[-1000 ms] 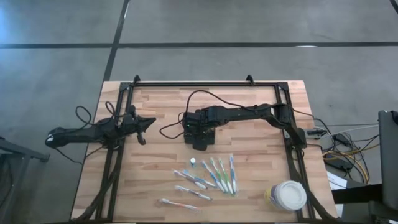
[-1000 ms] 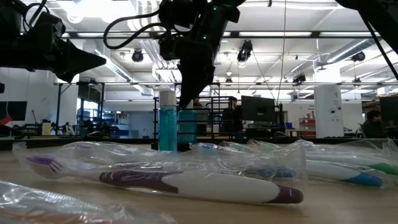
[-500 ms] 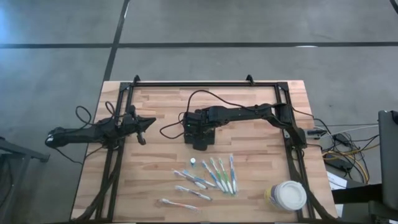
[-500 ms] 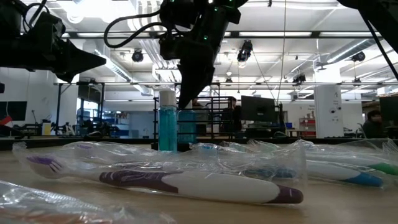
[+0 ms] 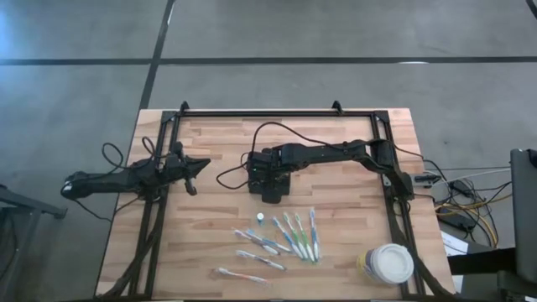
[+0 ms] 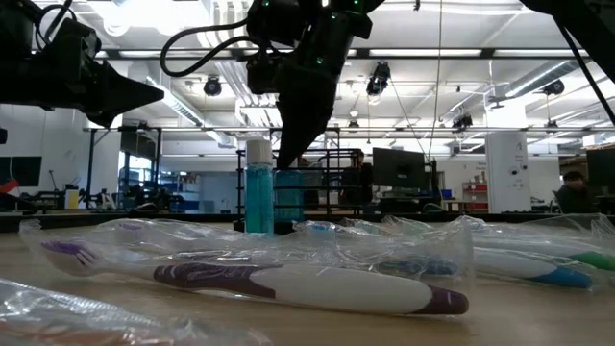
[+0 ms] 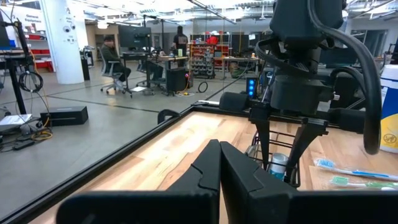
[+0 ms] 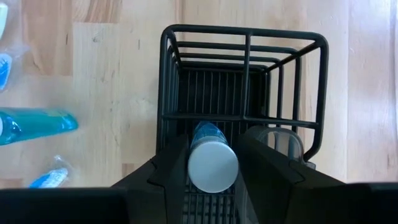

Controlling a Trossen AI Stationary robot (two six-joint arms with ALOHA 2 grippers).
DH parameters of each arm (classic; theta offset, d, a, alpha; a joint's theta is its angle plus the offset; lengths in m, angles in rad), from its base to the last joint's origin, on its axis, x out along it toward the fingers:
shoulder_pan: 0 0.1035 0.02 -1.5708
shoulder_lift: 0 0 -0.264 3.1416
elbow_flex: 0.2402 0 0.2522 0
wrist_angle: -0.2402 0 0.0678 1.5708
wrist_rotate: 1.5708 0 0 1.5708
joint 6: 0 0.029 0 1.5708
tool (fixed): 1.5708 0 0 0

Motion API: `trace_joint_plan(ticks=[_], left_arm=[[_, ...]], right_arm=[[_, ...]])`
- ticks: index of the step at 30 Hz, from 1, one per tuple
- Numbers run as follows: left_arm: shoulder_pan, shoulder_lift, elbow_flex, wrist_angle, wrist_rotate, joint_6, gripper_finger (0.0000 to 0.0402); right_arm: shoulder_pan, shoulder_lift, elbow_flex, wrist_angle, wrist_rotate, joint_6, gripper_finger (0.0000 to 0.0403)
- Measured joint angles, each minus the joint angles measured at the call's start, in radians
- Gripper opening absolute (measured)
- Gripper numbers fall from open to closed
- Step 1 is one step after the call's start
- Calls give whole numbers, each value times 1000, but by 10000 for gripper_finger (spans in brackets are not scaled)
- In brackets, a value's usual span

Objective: Pick & Place toothbrushing station
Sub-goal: Put the top mouthwash into the wire organizer

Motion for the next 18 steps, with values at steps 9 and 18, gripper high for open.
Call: trace_joint_plan(ticks=[9, 18], left_arm=[[0, 0, 0, 0, 0, 0, 5], [0, 0, 0, 0, 0, 0, 5]], right_arm=[[0, -19, -2, -6, 0, -5, 144], [-2, -30, 11, -5, 4, -11, 175]])
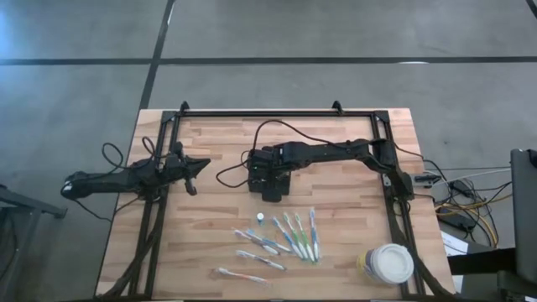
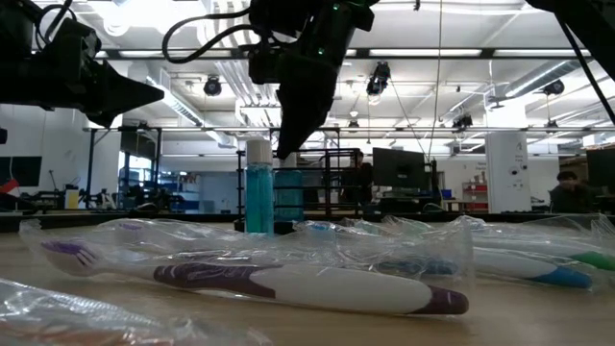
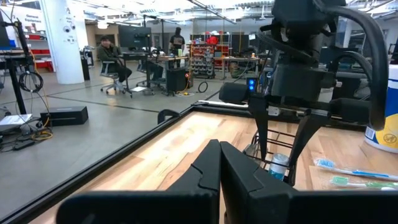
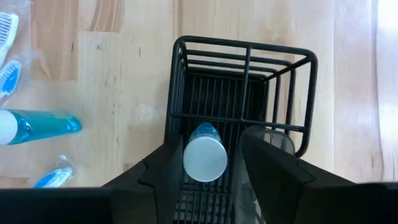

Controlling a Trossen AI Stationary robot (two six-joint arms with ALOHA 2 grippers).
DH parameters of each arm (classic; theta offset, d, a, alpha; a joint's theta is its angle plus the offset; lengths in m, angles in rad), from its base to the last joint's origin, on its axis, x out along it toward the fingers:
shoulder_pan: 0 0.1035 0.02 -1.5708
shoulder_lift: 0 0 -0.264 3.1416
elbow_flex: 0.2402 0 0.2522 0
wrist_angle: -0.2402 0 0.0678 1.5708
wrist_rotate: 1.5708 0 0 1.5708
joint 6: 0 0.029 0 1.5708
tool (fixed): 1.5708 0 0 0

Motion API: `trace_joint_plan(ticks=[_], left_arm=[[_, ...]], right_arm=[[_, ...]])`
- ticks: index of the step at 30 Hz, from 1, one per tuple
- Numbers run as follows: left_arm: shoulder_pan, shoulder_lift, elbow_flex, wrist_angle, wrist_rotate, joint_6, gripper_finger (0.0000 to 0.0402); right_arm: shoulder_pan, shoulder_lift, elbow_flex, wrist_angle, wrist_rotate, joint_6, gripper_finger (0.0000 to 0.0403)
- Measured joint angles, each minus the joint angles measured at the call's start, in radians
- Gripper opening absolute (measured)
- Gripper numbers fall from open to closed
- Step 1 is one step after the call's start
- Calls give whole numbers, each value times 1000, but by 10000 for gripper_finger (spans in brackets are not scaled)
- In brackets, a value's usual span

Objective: Pick & Place toothbrushing station
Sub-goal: Put the top mouthwash into the wire organizer, then put the mouthwash into the wire organizer

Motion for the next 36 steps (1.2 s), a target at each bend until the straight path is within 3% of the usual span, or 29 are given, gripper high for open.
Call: trace_joint_plan(ticks=[10, 36], left_arm=[[0, 0, 0, 0, 0, 0, 5], [0, 0, 0, 0, 0, -28, 5]], right_arm=[[0, -11, 19, -51, 1, -3, 199], [-7, -88, 42, -100, 0, -40, 190]])
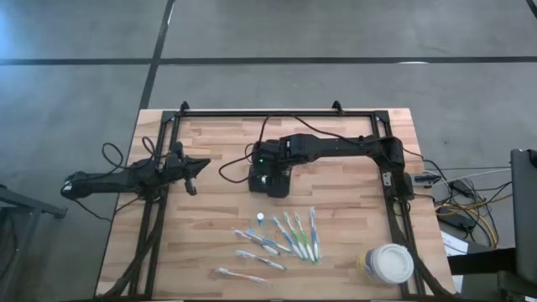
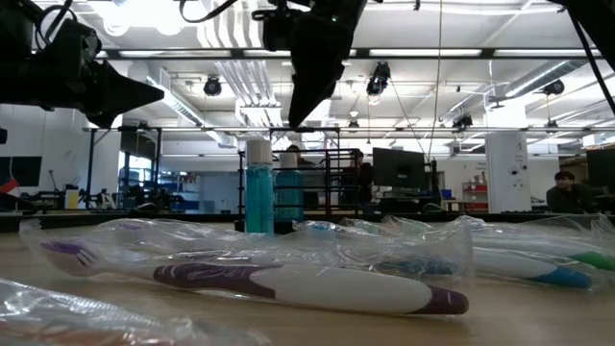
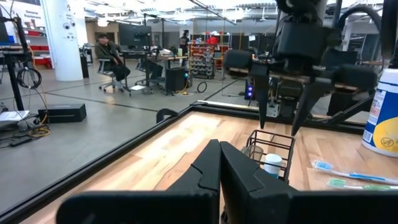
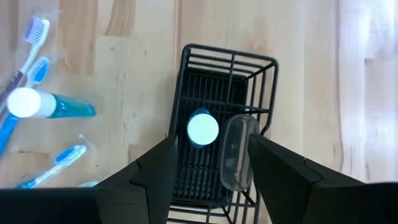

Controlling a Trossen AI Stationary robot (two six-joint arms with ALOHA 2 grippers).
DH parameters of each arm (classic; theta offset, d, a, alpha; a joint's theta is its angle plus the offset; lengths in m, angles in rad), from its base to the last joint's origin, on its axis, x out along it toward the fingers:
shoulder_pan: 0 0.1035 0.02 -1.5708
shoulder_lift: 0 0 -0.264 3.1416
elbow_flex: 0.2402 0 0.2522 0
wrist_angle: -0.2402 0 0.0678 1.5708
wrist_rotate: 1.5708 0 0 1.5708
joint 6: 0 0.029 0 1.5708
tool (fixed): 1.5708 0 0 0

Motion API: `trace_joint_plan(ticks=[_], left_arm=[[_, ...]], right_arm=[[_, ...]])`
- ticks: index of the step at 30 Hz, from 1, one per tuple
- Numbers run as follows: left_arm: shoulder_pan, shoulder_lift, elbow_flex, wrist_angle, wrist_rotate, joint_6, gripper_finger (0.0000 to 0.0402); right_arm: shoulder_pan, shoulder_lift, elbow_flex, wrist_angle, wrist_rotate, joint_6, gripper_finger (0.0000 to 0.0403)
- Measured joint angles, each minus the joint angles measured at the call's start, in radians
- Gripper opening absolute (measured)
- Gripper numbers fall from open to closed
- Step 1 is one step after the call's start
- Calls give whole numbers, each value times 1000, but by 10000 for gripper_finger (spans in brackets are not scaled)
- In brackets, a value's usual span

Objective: Pick & Place toothbrushing station
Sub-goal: Put the mouthwash into the wire organizer

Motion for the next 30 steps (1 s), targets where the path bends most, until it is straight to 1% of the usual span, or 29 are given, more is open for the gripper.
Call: trace_joint_plan(ticks=[6, 10, 12, 16, 18, 20, 23, 27, 30], left_arm=[[0, 0, 0, -1, 0, -7, 5], [0, 0, 0, -1, 0, 4, 5], [0, 0, 0, -1, 0, 3, 5], [0, 0, 0, -4, 0, 2, 5], [0, 0, 0, -6, 0, 2, 5], [0, 0, 0, -7, 0, 2, 5], [0, 0, 0, -6, 0, 9, 5], [0, 0, 0, -6, 0, 50, 5], [0, 0, 0, -6, 0, 56, 5]], right_arm=[[0, -49, 0, 11, 0, -47, 189], [-1, -109, 0, 52, -16, -88, 187], [-2, -147, -2, 91, -72, -106, 187], [-6, -240, -14, 171, -235, -122, 187], [-5, -299, -48, 228, -259, -126, 187], [-5, -363, -113, 289, -260, -133, 187], [-5, -466, -258, 411, -259, -133, 187], [-7, -633, -511, 662, -256, -141, 187], [-7, -765, -708, 852, -225, -147, 187]])
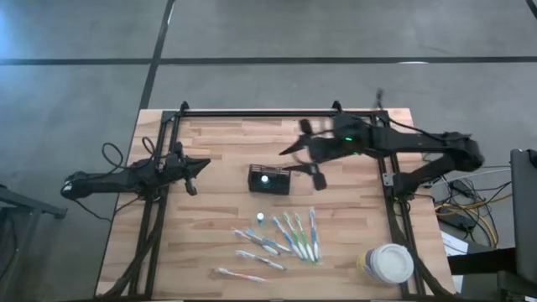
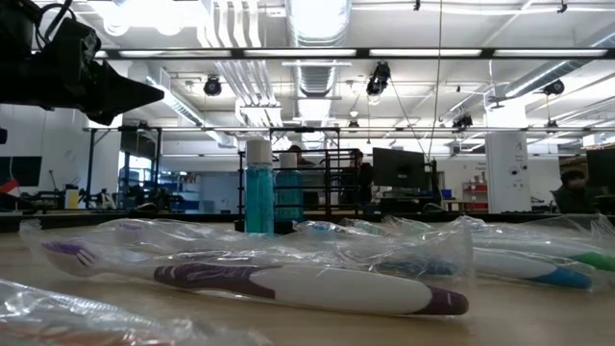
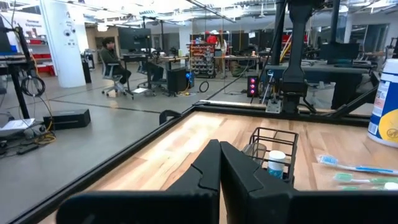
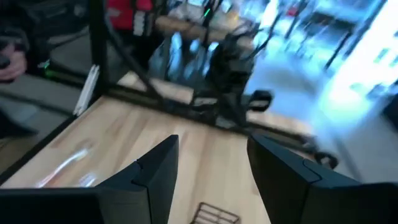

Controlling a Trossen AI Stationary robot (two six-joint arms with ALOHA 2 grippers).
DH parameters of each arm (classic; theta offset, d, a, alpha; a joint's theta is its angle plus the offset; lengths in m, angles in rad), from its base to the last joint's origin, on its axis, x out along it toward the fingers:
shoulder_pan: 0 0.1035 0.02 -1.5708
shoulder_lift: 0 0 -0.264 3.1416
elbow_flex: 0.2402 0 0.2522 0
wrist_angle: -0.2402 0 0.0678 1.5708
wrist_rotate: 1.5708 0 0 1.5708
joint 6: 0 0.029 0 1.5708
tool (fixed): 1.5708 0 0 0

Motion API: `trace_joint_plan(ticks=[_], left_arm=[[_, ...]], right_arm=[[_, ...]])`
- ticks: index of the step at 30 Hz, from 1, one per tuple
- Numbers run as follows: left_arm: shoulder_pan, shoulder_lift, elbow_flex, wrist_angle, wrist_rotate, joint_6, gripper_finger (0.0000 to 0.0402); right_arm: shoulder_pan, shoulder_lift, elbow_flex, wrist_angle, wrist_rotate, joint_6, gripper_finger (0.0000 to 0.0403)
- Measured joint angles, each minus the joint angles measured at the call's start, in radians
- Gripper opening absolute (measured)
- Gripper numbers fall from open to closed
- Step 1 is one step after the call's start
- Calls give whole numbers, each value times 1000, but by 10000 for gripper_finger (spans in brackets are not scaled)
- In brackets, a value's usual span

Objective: Pick & Place toothbrushing station
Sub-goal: Put the mouthwash into the wire organizer

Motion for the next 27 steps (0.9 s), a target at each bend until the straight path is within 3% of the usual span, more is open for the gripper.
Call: trace_joint_plan(ticks=[10, 13, 20, 24, 27], left_arm=[[0, 0, 0, 10, 0, -2, 5], [0, 0, 0, 16, 0, -30, 5], [0, 0, -2, 26, 0, -87, 5], [0, 0, -2, 27, 0, -129, 5], [0, 0, -2, 28, 3, -135, 5]], right_arm=[[-7, -376, -518, 377, 35, 89, 179], [-9, -473, -610, 408, 70, 110, 147], [-25, -655, -731, 429, 67, 104, 23], [-43, -708, -819, 572, -55, 107, 13], [-57, -727, -897, 718, -66, 138, 9]])
